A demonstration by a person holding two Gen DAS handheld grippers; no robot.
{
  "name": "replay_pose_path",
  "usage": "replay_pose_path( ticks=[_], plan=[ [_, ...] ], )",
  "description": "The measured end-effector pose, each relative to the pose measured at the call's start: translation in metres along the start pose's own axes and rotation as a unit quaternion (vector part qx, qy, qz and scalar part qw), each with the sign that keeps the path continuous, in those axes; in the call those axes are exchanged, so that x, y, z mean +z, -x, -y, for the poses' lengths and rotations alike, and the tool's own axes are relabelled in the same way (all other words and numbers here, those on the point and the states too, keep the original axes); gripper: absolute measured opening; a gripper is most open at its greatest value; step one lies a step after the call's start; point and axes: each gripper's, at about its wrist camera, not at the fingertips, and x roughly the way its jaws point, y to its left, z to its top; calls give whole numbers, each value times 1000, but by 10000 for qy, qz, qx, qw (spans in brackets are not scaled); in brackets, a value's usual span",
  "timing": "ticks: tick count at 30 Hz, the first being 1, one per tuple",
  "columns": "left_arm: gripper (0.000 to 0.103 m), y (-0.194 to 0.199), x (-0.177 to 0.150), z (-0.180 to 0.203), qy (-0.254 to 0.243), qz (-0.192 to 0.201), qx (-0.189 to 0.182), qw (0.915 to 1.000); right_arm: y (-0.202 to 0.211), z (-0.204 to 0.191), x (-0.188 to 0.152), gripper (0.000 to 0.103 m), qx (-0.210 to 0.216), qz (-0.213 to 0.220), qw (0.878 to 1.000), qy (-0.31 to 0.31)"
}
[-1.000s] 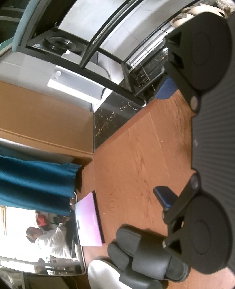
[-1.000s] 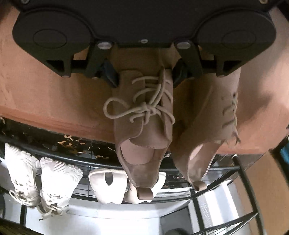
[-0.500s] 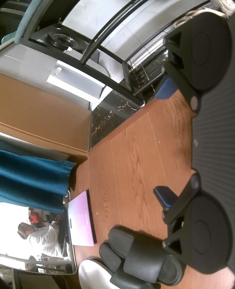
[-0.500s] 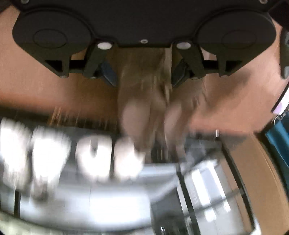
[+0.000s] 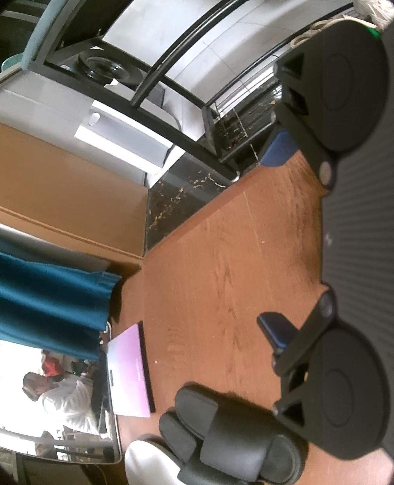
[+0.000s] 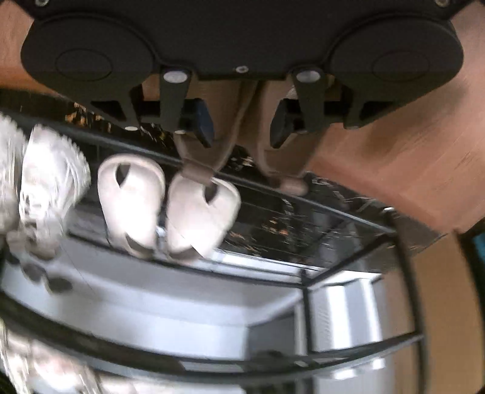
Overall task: Organize scattered shoes
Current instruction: 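Grasp both beige shoes by their heel tabs with the right tool and lift, then carry the beige shoes into the rack's lowest shelf with the right tool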
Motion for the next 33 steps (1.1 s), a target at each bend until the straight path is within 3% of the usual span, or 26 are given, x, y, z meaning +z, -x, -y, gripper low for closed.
replay_pose_path(
  ticks=[2,4,7,11,16,19,25,31,33],
  plan=[
    [102,-3,-1,1,-19,-27,-17,10000,-12,-2,0,43,-11,-109,9998,139],
    [102,-4,-1,2,-25,-51,-20,10000,-18,-6,-1,29,-47,-153,9994,300],
    [102,-10,-1,1,12,-152,17,9999,-18,-17,-7,18,-229,19,9981,565],
    [102,-9,-1,-1,48,-139,-67,9999,-4,-28,-14,14,-35,325,9975,627],
    [102,-10,-2,-4,144,-140,-105,9997,7,-59,2,13,403,731,9948,583],
    [102,-12,-3,-5,176,-145,-100,9997,1,-84,35,13,618,1081,9903,618],
    [102,-25,-6,3,100,-114,-127,9998,-43,-105,94,13,568,1666,9840,287],
    [102,-37,-10,7,53,-147,11,9999,-88,-111,110,18,337,1448,9884,322],
    [102,-38,-12,13,-105,-134,-23,9999,-97,-108,108,33,359,1318,9901,313]
  ],
)
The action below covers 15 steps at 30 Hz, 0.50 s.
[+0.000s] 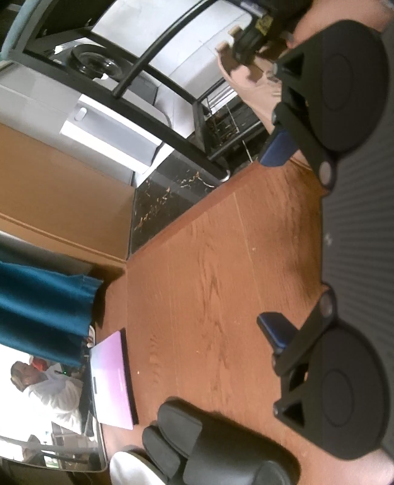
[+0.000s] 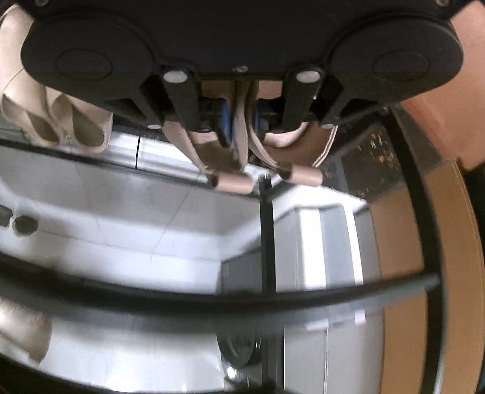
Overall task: Organize scattered shoes
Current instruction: 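Carry the beige shoes into the rack's lowest shelf with the right tool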
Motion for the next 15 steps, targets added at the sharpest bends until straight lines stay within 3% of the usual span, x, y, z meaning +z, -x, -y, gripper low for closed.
replay_pose_path(
  ticks=[3,9,12,15],
  plan=[
    [102,1,-2,4,-122,63,-33,9999,4,9,-8,61,193,47,9996,-188],
    [102,0,1,-3,97,-29,11,9999,42,22,-12,64,657,51,9965,-505],
    [102,3,1,-3,91,-9,-40,10000,81,22,-14,76,865,479,9950,-116],
    [102,6,1,-2,61,32,-81,9999,115,26,-11,77,885,778,9923,368]
  ],
)
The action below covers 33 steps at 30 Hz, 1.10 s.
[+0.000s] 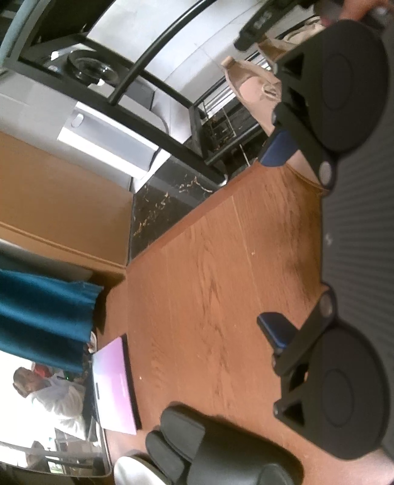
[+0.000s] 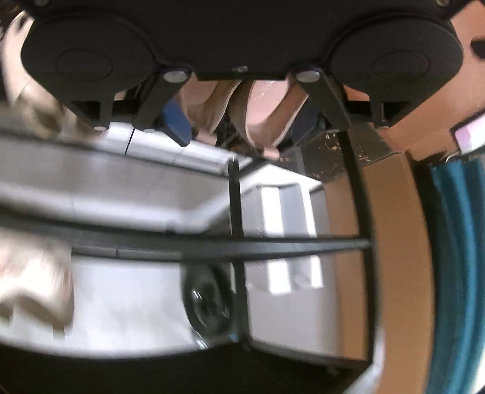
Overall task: Organize scattered shoes
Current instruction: 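Carry the beige shoes into the rack's lowest shelf with the right tool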
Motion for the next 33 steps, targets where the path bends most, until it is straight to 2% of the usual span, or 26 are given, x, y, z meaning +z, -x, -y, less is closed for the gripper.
replay_pose_path(
  ticks=[2,4,7,10,12,14,17,19,21,22,25,26,28,33],
  plan=[
    [102,0,0,0,29,-15,7,10000,14,0,-1,79,-154,-47,9998,102],
    [102,0,0,-1,37,-36,15,10000,21,-1,-17,79,-325,-345,9989,20],
    [102,1,1,-1,32,-33,-20,10000,13,-12,-51,74,-418,-890,9947,289],
    [102,0,1,-3,104,-29,-18,9999,3,-27,-74,74,-520,-1082,9905,667],
    [102,-3,1,-4,117,-83,11,9999,-3,-31,-76,87,-601,-1085,9896,728],
    [102,-4,0,-3,90,-99,16,9999,-13,-34,-74,92,-765,-1188,9872,739],
    [102,-5,0,-2,60,-103,12,9999,-26,-34,-71,89,-861,-1393,9845,628],
    [102,-6,0,-3,75,-125,24,9999,-36,-31,-70,80,-888,-1584,9825,404],
    [102,-7,0,-3,83,-146,34,9999,-37,-32,-69,65,-903,-1634,9818,344],
    [102,-7,0,-4,84,-148,33,9999,-36,-32,-68,62,-887,-1633,9821,309],
    [102,-7,-1,-3,69,-135,1,9999,-27,-23,-66,40,-579,-1411,9883,-83],
    [102,-7,-1,-3,61,-132,-4,9999,-20,-23,-62,32,-553,-1197,9912,-89],
    [102,-7,-1,-3,56,-139,-3,9999,-14,-18,-55,29,-528,-996,9934,-219],
    [102,-9,-1,-4,65,-181,23,9998,-12,-3,-45,27,-537,-899,9921,-689]
  ],
)
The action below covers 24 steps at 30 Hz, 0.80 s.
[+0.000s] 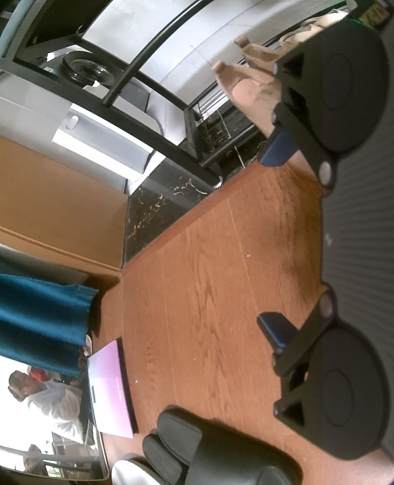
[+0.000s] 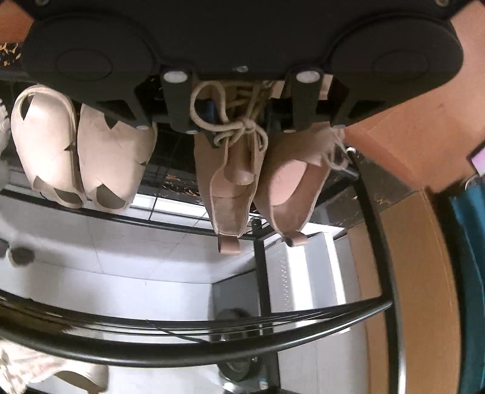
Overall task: Organize scattered shoes
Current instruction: 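Carry the beige shoes into the rack's lowest shelf with the right tool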
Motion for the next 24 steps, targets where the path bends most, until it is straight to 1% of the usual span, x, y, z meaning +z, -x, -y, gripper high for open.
replay_pose_path(
  ticks=[3,7,11,14,18,21,23,24],
  plan=[
    [102,0,0,2,0,0,-7,10000,4,3,0,26,9,140,9997,-175],
    [102,2,0,1,15,19,-49,10000,10,5,-3,25,-84,411,9983,-396],
    [102,-2,0,1,51,-49,-35,10000,8,14,6,25,-120,693,9944,-783],
    [102,-3,0,0,77,-77,-45,9999,11,17,11,25,-167,897,9920,-869],
    [102,-4,-1,0,89,-83,-70,9999,4,22,14,25,-299,1032,9889,-1030],
    [102,-5,-2,0,89,-101,-66,9999,-1,27,22,25,-503,1374,9809,-1279],
    [102,-6,-2,0,116,-133,-54,9998,-8,26,28,25,-596,1521,9793,-1196],
    [102,-7,-2,0,126,-146,-49,9998,-19,26,35,25,-690,1587,9778,-1181]
  ],
)
